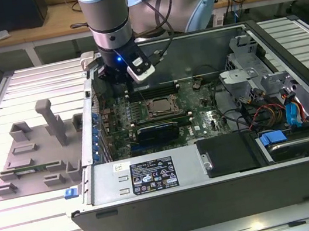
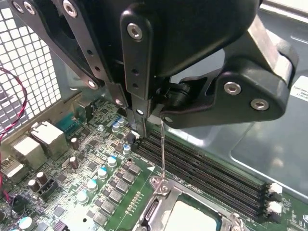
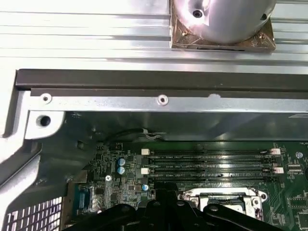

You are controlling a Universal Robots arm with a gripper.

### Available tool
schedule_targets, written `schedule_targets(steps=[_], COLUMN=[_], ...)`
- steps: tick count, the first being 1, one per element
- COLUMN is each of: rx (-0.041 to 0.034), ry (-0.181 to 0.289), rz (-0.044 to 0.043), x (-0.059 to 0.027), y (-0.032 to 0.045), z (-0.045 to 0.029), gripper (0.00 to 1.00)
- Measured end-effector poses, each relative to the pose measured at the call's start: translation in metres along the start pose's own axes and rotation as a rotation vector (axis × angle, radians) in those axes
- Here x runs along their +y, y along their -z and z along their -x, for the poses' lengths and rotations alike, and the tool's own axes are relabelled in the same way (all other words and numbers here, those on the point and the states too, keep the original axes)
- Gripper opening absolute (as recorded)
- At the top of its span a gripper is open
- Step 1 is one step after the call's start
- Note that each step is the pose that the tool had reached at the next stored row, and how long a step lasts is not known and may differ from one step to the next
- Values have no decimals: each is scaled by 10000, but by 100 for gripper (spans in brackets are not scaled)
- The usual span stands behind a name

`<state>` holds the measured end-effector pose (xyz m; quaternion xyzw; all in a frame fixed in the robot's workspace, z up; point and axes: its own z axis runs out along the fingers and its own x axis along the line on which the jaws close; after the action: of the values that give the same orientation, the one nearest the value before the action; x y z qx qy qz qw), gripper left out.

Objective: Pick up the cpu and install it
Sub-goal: 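Install the first cpu locking lever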

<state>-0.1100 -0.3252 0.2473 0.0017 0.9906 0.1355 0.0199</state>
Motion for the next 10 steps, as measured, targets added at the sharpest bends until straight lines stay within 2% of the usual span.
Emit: schedule_targets(steps=[2,10], rx=[0,-1], ry=[0,-1], rz=[0,0], x=[0,-2], y=[-2,-16], z=[38,287], gripper=[11,11])
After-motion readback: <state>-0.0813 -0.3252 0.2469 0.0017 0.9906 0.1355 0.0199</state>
